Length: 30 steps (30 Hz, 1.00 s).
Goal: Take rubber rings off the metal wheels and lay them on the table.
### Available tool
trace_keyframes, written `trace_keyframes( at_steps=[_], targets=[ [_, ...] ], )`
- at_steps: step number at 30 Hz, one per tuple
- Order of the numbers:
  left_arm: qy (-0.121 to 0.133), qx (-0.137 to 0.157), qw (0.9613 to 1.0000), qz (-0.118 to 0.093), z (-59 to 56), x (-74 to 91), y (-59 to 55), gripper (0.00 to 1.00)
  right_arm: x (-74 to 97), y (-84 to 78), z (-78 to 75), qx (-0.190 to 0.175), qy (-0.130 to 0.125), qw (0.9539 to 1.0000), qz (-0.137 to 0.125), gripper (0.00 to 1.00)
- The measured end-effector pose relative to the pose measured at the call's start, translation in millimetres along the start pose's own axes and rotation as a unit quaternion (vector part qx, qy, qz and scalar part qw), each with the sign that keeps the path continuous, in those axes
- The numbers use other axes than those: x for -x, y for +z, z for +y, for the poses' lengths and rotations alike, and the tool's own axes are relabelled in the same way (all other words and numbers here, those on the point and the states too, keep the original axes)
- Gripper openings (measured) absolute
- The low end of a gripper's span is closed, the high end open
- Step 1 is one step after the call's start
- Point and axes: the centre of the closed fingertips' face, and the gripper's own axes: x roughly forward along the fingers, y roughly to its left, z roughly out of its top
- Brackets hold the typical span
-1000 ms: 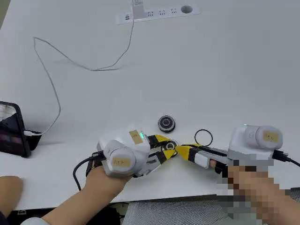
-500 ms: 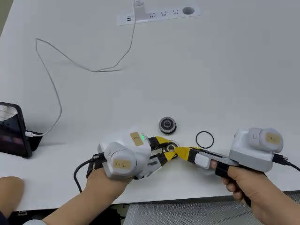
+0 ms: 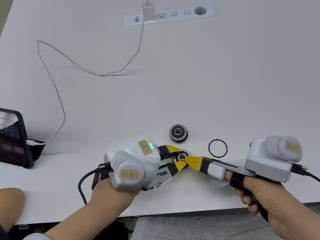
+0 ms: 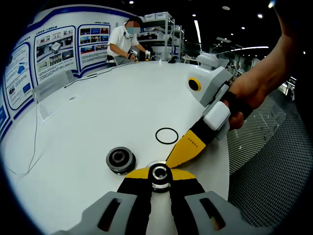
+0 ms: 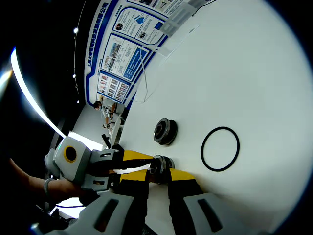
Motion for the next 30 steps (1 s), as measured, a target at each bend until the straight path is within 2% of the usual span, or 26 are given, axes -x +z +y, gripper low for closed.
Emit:
trace_keyframes(
  at_steps=[9, 14, 16, 30],
  targets=[
    [0.0, 0.003, 1.0, 0.0, 0.2, 0.2, 0.5, 0.14, -0.5, 0.0, 0.0, -0.01, 0.003, 0.9999, -0.005, 0.16],
    [0.0, 0.003, 1.0, 0.0, 0.5, 0.3, 0.7, 0.14, 1.8, 2.7, 0.0, -0.005, 0.0, 1.0, -0.008, 0.15],
    [0.0, 0.003, 1.0, -0.001, 0.6, 0.2, 0.6, 0.14, 5.1, 5.6, -0.2, 0.0, 0.0, 0.9999, -0.014, 0.12],
    [0.0, 0.006, 1.0, -0.003, 0.6, -0.1, 0.5, 0.14, 2.9, 4.4, -4.9, 0.019, -0.011, 0.9997, -0.008, 0.05]
  ],
)
